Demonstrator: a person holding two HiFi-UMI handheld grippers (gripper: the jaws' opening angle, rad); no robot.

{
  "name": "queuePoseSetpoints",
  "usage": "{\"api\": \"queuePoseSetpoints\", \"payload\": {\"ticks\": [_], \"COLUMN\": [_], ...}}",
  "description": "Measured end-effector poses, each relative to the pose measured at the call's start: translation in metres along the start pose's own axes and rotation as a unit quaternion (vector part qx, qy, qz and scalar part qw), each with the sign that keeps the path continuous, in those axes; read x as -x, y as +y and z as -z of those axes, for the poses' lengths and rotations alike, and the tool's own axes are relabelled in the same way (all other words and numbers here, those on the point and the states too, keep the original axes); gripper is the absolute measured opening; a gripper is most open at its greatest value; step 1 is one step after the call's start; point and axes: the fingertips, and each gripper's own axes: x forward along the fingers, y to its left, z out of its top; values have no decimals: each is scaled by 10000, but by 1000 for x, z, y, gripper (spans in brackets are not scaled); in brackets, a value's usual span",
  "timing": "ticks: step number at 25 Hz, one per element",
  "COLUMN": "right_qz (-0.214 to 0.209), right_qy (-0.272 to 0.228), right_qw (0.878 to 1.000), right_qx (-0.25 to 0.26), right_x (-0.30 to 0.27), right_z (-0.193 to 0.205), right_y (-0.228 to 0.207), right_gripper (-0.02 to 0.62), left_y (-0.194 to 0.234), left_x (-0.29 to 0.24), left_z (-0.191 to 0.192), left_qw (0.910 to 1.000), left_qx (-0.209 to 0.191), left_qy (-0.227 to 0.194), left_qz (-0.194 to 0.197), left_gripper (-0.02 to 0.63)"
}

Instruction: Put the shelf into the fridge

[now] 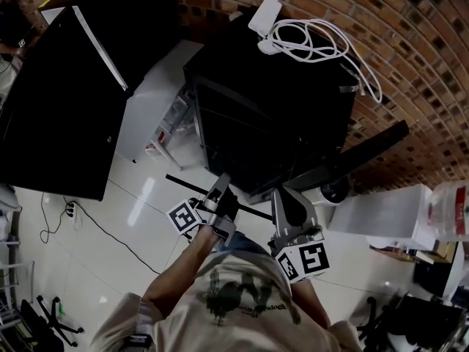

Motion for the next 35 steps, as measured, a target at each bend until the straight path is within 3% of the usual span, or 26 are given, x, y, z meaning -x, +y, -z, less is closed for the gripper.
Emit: {"api": "queuePoseSetpoints", "payload": {"ticks": [9, 24, 35], "right_qz": [-14, -2, 10], "right_qy": [63, 151, 203], "right_qw": [10000, 9999, 9998], "right_qx": [-60, -34, -82], "right_x": [-9, -34, -52], "right_z": [5, 4, 4], "right_y": [6, 6, 3], "right_gripper": [0, 0, 0], "left_y": [5, 37, 49], "left_x": [-15, -56, -90], "left_z": [1, -12, -19], "left_qw": [9992, 9989, 9982], "left_qx": [-182, 60, -8], "left_qy": [346, 437, 543], "left_qz": [-42, -177, -258], "left_gripper": [15, 15, 15]}}
